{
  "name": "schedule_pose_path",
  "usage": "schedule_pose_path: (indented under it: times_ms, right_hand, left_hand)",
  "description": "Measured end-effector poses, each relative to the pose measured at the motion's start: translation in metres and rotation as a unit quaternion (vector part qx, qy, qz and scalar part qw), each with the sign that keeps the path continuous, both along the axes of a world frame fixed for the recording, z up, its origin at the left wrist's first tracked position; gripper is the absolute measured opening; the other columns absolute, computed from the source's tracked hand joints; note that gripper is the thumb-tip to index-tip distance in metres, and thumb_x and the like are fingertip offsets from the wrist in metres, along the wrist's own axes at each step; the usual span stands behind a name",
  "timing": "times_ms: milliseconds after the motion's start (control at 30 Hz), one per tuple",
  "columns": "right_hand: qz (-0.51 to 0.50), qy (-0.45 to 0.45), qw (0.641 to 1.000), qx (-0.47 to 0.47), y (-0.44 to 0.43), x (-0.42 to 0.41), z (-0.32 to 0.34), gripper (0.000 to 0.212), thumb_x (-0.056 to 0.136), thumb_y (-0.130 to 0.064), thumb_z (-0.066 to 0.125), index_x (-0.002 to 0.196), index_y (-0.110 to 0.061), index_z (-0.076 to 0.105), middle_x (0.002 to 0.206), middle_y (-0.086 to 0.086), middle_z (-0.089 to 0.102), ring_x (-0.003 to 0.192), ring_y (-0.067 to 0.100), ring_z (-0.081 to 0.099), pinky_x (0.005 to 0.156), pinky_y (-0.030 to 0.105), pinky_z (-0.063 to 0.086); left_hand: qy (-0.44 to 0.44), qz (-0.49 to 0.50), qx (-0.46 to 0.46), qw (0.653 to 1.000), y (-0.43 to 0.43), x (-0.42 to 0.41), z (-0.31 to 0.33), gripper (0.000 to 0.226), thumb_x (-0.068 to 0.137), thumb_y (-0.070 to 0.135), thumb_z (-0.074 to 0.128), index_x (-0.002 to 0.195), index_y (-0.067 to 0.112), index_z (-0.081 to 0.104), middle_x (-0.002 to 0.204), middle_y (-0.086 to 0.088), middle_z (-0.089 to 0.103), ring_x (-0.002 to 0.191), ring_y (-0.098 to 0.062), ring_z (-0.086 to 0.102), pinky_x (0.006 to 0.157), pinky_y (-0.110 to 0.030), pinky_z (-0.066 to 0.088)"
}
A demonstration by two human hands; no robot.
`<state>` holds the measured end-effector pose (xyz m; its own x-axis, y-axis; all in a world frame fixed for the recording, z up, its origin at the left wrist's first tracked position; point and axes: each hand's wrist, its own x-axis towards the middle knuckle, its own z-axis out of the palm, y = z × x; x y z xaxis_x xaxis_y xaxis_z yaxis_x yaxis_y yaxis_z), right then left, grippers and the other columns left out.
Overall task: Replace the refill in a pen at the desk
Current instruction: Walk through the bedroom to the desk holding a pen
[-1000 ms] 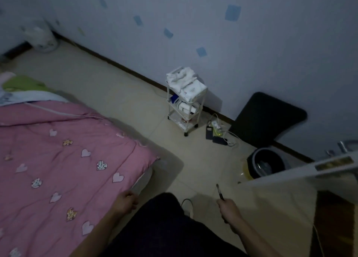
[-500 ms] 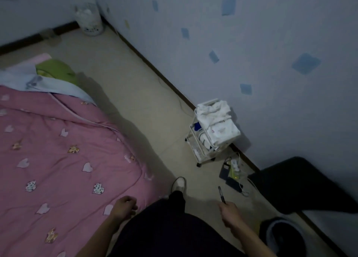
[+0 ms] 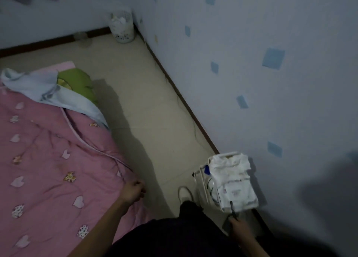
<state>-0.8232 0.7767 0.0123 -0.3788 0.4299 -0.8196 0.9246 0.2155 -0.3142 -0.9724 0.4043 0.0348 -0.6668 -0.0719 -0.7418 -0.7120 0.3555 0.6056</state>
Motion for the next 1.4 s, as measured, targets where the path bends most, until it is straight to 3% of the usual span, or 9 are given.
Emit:
schedule_pose_path:
  times_ms: [100,200,333,467,633,833,1100,1200,1400]
  right_hand:
    - [0.015,-0.008,1.000,-0.005,0.011,-0.070,-0.003,0.033,0.096,-0.016,0.055,0.063,-0.012,0.051,0.053,0.005,0.046,0.046,0.019,0.043,0.047,0.030,0.033]
    - [0.035,-0.010,0.999,-0.037,0.012,-0.150,-0.003,0.031,0.097,-0.020,0.050,0.068,-0.016,0.043,0.050,0.003,0.033,0.042,0.016,0.032,0.049,0.026,0.024]
    - [0.093,0.016,0.994,-0.046,-0.001,-0.258,0.005,0.032,0.097,-0.021,0.049,0.068,-0.008,0.047,0.062,0.008,0.040,0.052,0.018,0.039,0.052,0.026,0.023]
    - [0.219,0.042,0.974,-0.036,-0.031,-0.375,0.018,0.033,0.094,-0.013,0.051,0.063,-0.017,0.039,0.055,0.001,0.036,0.050,0.016,0.035,0.053,0.030,0.022]
    - [0.306,0.038,0.951,-0.034,-0.070,-0.506,0.026,0.028,0.094,-0.017,0.052,0.067,-0.017,0.047,0.059,0.003,0.045,0.055,0.019,0.042,0.053,0.030,0.025]
    - [0.327,0.062,0.942,-0.040,-0.114,-0.633,0.009,0.029,0.094,-0.018,0.052,0.066,-0.018,0.044,0.059,0.004,0.043,0.057,0.019,0.040,0.061,0.031,0.027]
    - [0.256,0.002,0.966,-0.037,-0.142,-0.768,-0.004,0.037,0.102,-0.026,0.047,0.066,-0.032,0.041,0.045,-0.001,0.036,0.039,0.013,0.031,0.046,0.021,0.022]
    - [0.251,0.000,0.968,-0.029,-0.151,-0.816,-0.002,0.035,0.099,-0.026,0.048,0.065,-0.024,0.047,0.049,0.002,0.036,0.041,0.013,0.031,0.046,0.021,0.023]
    - [0.219,-0.006,0.975,-0.032,-0.163,-0.901,-0.005,0.032,0.098,-0.021,0.051,0.067,-0.012,0.051,0.045,0.002,0.035,0.038,0.013,0.029,0.046,0.021,0.021]
  left_hand:
    - [0.002,0.032,0.001,0.999,0.002,-0.035,-0.003,0.025,0.093,-0.002,0.039,0.076,0.010,0.053,0.065,-0.010,0.054,0.048,-0.015,0.046,0.042,-0.017,0.031]
    - [-0.017,0.069,-0.015,0.997,-0.003,-0.069,-0.009,0.025,0.093,-0.003,0.040,0.077,0.009,0.054,0.064,-0.010,0.054,0.047,-0.016,0.046,0.038,-0.015,0.032]
    - [-0.060,0.117,-0.039,0.990,-0.016,-0.104,-0.015,0.028,0.094,-0.003,0.039,0.075,0.008,0.056,0.065,-0.011,0.056,0.049,-0.018,0.047,0.040,-0.018,0.032]
    - [-0.068,0.191,-0.032,0.979,-0.029,-0.149,-0.016,0.027,0.096,0.002,0.041,0.077,0.009,0.059,0.067,-0.011,0.061,0.053,-0.020,0.052,0.052,-0.023,0.037]
    - [-0.075,0.273,-0.025,0.959,-0.049,-0.207,-0.020,0.027,0.095,0.006,0.047,0.071,0.008,0.059,0.049,-0.001,0.065,0.046,-0.017,0.052,0.050,-0.021,0.034]
    - [-0.102,0.325,-0.011,0.940,-0.074,-0.286,-0.040,0.028,0.096,0.004,0.046,0.071,0.010,0.055,0.050,-0.006,0.057,0.038,-0.014,0.047,0.039,-0.015,0.032]
    - [-0.083,0.238,-0.026,0.967,-0.134,-0.482,-0.023,0.027,0.094,-0.004,0.048,0.069,0.003,0.056,0.055,-0.010,0.055,0.048,-0.020,0.048,0.047,-0.024,0.037]
    - [-0.067,0.211,-0.018,0.975,-0.159,-0.566,-0.011,0.032,0.096,-0.005,0.042,0.068,0.003,0.052,0.052,-0.009,0.050,0.041,-0.017,0.042,0.035,-0.017,0.032]
    - [-0.036,0.212,-0.022,0.976,-0.191,-0.706,0.005,0.023,0.096,-0.002,0.044,0.077,0.006,0.054,0.061,-0.012,0.053,0.046,-0.018,0.046,0.037,-0.017,0.033]
